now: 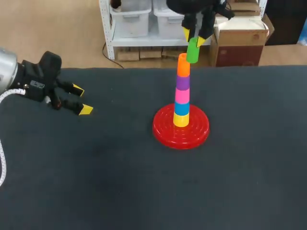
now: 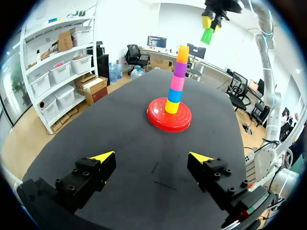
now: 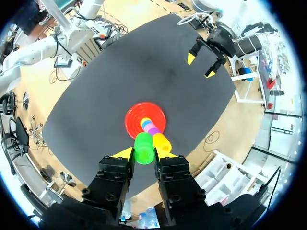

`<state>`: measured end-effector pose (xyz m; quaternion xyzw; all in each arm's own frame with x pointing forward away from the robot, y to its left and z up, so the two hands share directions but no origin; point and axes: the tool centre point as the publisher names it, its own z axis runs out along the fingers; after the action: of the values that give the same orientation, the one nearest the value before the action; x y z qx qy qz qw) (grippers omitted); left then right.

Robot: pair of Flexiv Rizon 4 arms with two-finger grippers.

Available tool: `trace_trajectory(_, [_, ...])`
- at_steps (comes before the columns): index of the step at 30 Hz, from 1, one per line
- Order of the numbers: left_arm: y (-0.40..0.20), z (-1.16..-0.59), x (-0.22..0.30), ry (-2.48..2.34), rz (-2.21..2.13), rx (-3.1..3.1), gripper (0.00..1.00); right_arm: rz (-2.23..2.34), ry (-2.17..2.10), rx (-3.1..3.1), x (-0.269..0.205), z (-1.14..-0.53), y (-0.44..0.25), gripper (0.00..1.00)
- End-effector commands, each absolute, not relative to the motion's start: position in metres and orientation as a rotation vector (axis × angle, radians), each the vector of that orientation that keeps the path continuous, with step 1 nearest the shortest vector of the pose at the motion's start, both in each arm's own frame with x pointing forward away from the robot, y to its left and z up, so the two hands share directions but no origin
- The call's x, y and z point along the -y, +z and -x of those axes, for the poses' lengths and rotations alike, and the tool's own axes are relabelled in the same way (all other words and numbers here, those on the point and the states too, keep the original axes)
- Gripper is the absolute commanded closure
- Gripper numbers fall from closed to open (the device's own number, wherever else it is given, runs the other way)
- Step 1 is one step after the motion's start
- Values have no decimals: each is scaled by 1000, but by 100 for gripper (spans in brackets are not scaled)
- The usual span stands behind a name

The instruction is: Pick up and stack the cylinders on the red base in this order: pink,purple,orange,green

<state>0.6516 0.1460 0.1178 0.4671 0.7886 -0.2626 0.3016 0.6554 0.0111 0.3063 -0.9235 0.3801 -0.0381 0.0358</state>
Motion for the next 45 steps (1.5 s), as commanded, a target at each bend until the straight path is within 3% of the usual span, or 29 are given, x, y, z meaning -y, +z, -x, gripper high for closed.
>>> trace_trajectory(1, [117, -652, -146, -697, -1238, -2089, 0, 2885, -36, -1183, -13, -670, 304, 100])
trace_trajectory(29, [117, -652, -146, -697, -1238, -2089, 0, 2974, 2, -1134, -25, -713, 281, 100])
trace_trajectory(45, [117, -652, -146, -697, -1238, -2089, 0, 3010, 95, -1141, -31, -707, 251, 100])
